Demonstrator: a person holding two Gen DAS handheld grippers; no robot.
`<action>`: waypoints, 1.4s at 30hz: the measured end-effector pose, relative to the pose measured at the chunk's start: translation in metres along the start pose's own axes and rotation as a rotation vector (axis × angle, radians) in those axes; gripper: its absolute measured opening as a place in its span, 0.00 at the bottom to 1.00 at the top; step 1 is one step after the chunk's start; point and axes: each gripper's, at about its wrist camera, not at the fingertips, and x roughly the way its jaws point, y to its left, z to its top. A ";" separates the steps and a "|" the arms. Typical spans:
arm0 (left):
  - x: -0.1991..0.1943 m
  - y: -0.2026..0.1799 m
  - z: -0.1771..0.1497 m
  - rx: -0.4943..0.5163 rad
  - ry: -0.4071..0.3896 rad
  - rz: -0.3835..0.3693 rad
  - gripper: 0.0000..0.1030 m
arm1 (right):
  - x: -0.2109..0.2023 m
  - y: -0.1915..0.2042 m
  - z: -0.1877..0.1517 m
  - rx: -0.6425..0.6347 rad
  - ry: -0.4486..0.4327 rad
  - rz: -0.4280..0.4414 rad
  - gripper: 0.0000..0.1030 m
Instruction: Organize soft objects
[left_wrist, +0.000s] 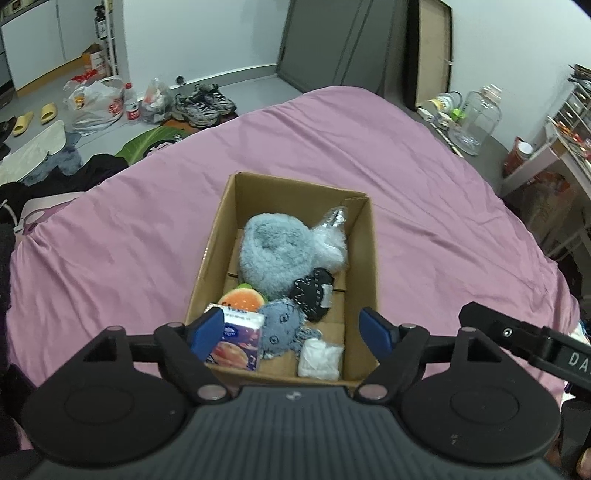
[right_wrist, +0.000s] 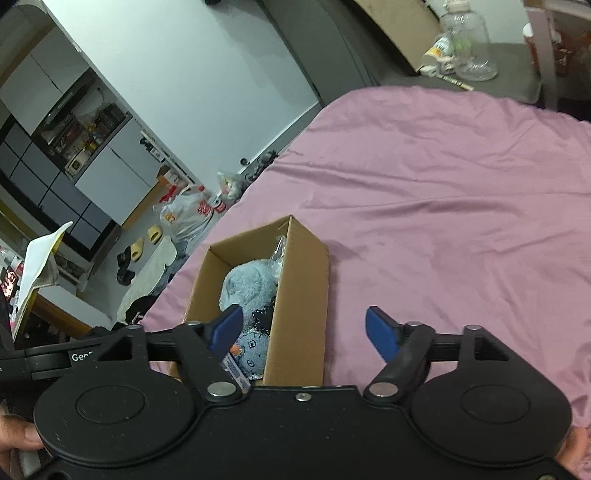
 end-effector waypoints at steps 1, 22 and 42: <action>-0.003 -0.001 0.000 0.007 -0.001 -0.005 0.78 | -0.005 0.000 0.000 -0.001 -0.006 -0.007 0.80; -0.083 -0.014 -0.031 0.109 -0.082 -0.064 0.92 | -0.100 0.032 -0.020 -0.090 -0.077 -0.151 1.00; -0.161 -0.019 -0.077 0.165 -0.191 -0.063 0.96 | -0.169 0.058 -0.061 -0.156 -0.157 -0.211 1.00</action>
